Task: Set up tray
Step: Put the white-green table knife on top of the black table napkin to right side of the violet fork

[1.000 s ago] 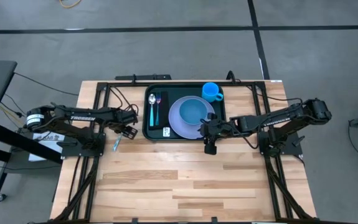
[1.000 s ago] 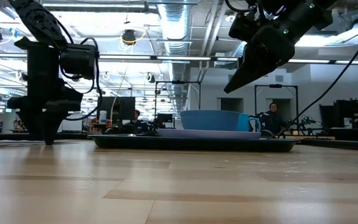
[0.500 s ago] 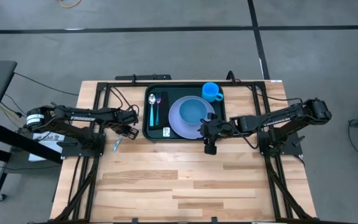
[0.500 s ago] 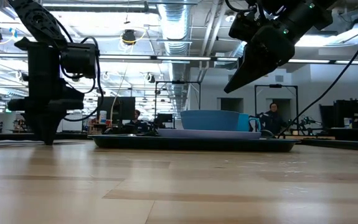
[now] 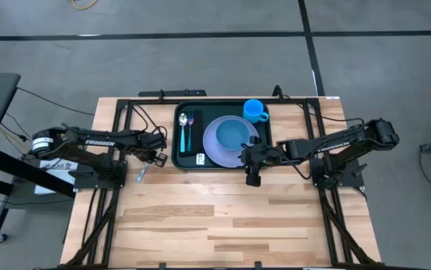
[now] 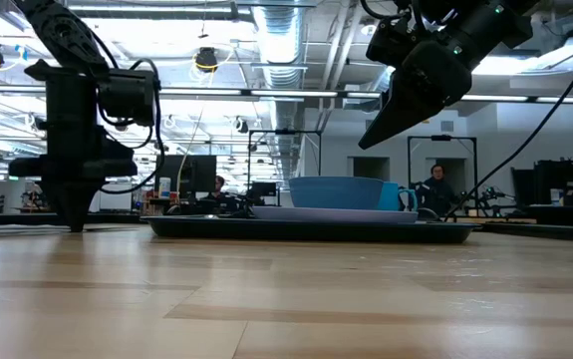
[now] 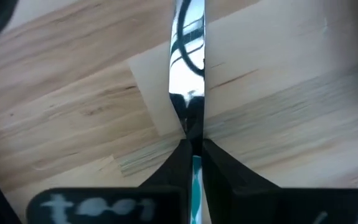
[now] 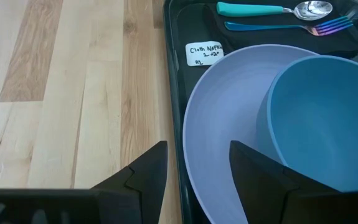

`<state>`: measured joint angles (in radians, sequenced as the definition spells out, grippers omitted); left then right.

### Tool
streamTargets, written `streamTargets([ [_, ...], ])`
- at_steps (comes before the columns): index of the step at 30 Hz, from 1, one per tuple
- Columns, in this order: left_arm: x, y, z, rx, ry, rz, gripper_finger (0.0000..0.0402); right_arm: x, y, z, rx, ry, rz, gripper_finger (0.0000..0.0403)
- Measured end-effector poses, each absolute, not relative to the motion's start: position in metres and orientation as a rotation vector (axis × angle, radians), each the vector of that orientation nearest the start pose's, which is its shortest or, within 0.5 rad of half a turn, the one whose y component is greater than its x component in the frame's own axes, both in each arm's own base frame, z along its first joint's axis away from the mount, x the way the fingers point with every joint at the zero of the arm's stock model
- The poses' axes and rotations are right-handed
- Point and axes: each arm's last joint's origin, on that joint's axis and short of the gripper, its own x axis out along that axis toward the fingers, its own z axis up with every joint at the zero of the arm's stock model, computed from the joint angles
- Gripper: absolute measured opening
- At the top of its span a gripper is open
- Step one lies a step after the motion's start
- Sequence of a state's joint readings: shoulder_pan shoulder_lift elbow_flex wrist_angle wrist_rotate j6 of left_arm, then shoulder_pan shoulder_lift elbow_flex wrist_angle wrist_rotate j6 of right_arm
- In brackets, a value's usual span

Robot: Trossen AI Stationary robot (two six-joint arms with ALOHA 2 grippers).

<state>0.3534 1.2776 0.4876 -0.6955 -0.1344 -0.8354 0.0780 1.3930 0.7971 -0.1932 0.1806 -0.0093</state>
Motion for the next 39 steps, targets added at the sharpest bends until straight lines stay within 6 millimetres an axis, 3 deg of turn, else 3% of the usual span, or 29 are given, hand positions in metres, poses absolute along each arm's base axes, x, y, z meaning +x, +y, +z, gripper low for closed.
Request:
streamTargets([
  [5,0.161,0.064,0.141,-0.849,1.25,1.051,0.0005,0.277,0.016,0.207,-0.112,0.783,-0.093,0.0164],
  [11,0.18,0.072,0.172,-0.864,1.166,1.045,0.0001,0.277,0.016,0.207,-0.113,0.787,-0.093,0.0164],
  [17,0.198,0.083,0.205,-0.907,0.993,1.089,0.0003,0.276,0.016,0.207,-0.114,0.794,-0.093,0.0164],
  [22,0.207,0.098,0.219,-0.962,0.877,1.112,0.0002,0.276,0.016,0.206,-0.129,0.801,-0.087,0.0164],
  [39,0.234,0.112,0.258,-0.935,1.09,1.108,0.0,0.276,0.016,0.206,-0.138,0.8,-0.084,0.0164],
])
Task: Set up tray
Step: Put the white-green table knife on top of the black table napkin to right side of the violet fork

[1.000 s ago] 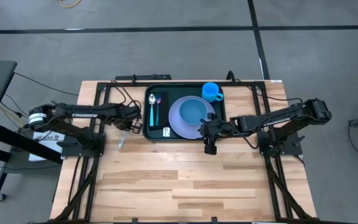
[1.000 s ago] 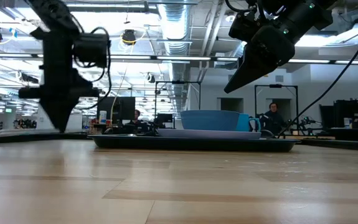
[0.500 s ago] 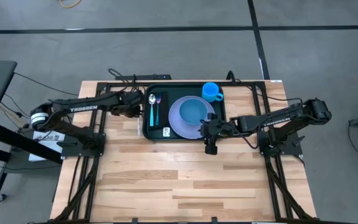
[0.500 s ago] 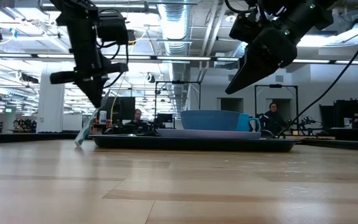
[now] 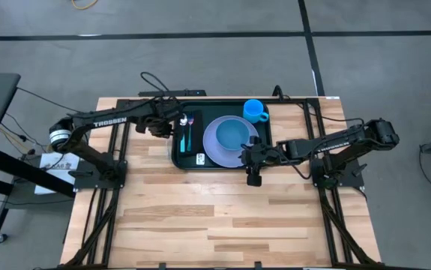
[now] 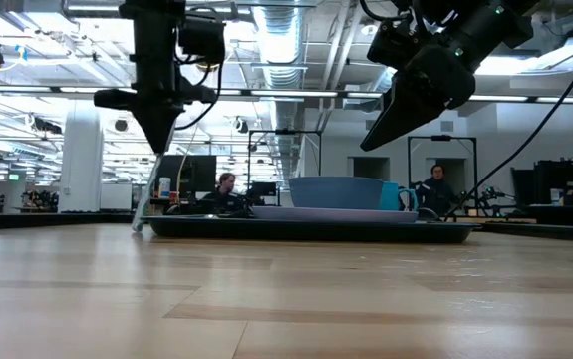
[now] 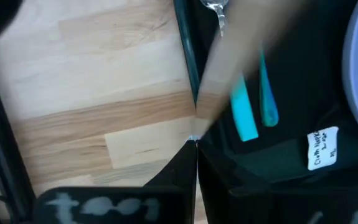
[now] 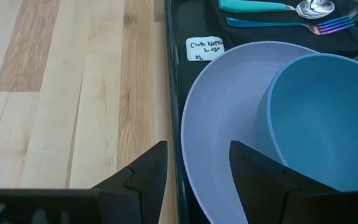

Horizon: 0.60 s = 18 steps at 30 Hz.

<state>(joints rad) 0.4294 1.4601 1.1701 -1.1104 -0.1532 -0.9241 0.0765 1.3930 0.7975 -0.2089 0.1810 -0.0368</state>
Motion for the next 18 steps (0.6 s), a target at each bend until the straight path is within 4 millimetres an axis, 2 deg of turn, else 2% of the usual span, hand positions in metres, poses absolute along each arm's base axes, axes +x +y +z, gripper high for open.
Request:
streamTargets([
  [9,0.235,0.11,0.279,-0.925,1.088,1.101,0.0,0.276,0.016,0.206,-0.137,0.8,-0.084,0.0164],
  [18,0.23,0.109,0.28,-0.872,1.118,1.164,0.0,0.276,0.016,0.206,-0.136,0.8,-0.085,0.0164],
])
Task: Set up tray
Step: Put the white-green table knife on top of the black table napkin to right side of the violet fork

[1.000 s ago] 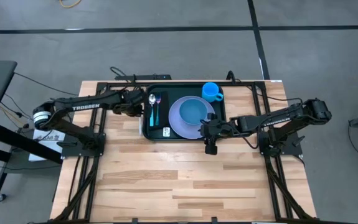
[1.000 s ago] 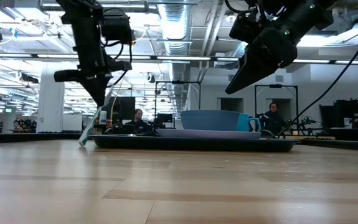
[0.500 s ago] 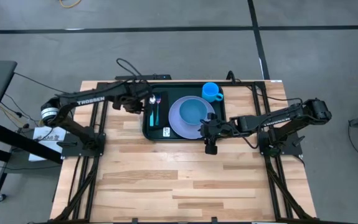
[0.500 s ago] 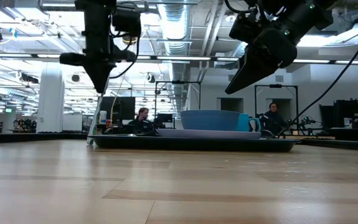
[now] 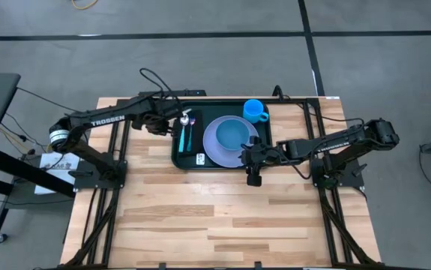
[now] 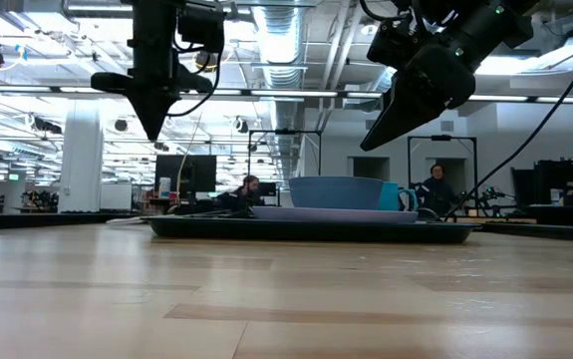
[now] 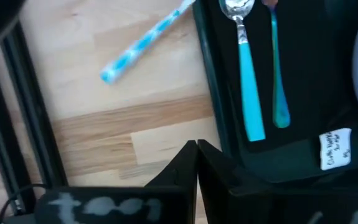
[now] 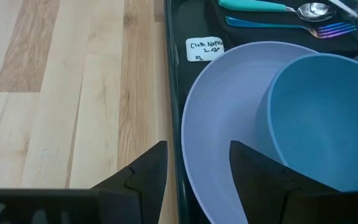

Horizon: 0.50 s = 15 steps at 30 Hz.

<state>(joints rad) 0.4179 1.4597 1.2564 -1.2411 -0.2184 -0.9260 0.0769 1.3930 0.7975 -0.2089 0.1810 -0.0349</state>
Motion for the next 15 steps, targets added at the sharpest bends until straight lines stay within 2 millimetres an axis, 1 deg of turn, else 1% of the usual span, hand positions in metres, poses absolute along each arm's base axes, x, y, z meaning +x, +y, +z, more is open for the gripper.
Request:
streamTargets([
  [6,0.23,0.11,0.28,-0.835,1.117,1.18,0.0,0.276,0.016,0.206,-0.136,0.8,-0.084,0.0164],
  [9,0.229,0.113,0.281,-0.747,1.129,1.167,0.0,0.276,0.016,0.206,-0.136,0.8,-0.084,0.0164],
  [12,0.227,0.118,0.281,-0.632,1.139,1.199,0.0001,0.276,0.016,0.206,-0.136,0.8,-0.084,0.0164],
  [15,0.224,0.123,0.282,-0.574,1.164,1.196,0.001,0.276,0.016,0.206,-0.136,0.8,-0.084,0.0164],
])
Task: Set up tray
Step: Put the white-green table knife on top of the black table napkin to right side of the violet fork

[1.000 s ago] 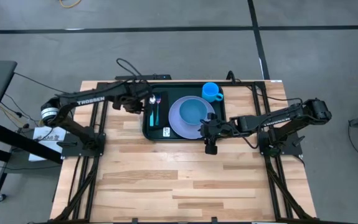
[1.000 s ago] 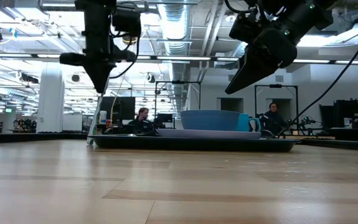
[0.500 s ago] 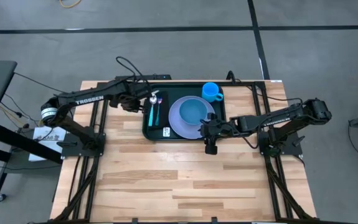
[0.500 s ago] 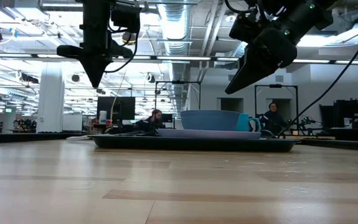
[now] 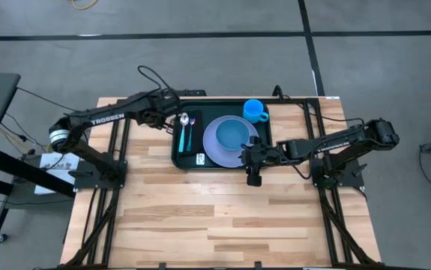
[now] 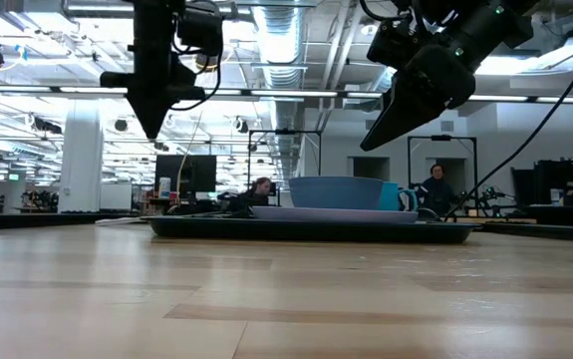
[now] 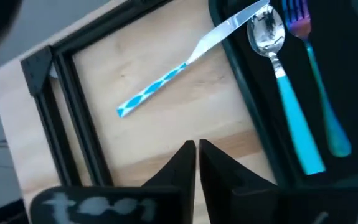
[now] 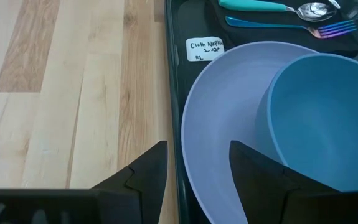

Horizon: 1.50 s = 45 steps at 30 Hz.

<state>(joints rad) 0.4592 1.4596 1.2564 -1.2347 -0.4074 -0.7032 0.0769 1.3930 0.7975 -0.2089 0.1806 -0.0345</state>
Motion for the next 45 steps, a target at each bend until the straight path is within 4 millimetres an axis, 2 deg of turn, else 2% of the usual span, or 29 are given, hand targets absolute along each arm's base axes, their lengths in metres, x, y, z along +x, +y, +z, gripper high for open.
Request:
streamTargets([
  [5,0.227,0.14,0.269,-0.483,1.264,1.167,0.0054,0.276,0.016,0.206,-0.136,0.799,-0.084,0.0164],
  [12,0.24,0.175,0.219,-0.271,1.585,1.014,0.0132,0.276,0.016,0.206,-0.138,0.798,-0.084,0.0164],
  [15,0.239,0.19,0.198,-0.219,1.706,0.945,0.0154,0.276,0.016,0.206,-0.154,0.799,-0.078,0.0164],
  [18,0.239,0.199,0.186,-0.19,1.759,0.878,0.0166,0.276,0.016,0.206,-0.154,0.799,-0.078,0.0164],
  [23,0.24,0.203,0.183,-0.144,1.779,0.804,0.0172,0.276,0.016,0.206,-0.154,0.8,-0.078,0.0164],
  [30,0.251,0.21,0.182,-0.079,1.675,0.76,0.0172,0.276,0.016,0.206,-0.154,0.8,-0.078,0.0164],
  [38,0.25,0.209,0.181,-0.097,1.684,0.636,0.0172,0.276,0.016,0.206,-0.154,0.801,-0.078,0.0164],
  [45,0.245,0.214,0.181,-0.091,1.707,0.619,0.0172,0.275,0.016,0.205,-0.155,0.823,-0.078,0.0164],
])
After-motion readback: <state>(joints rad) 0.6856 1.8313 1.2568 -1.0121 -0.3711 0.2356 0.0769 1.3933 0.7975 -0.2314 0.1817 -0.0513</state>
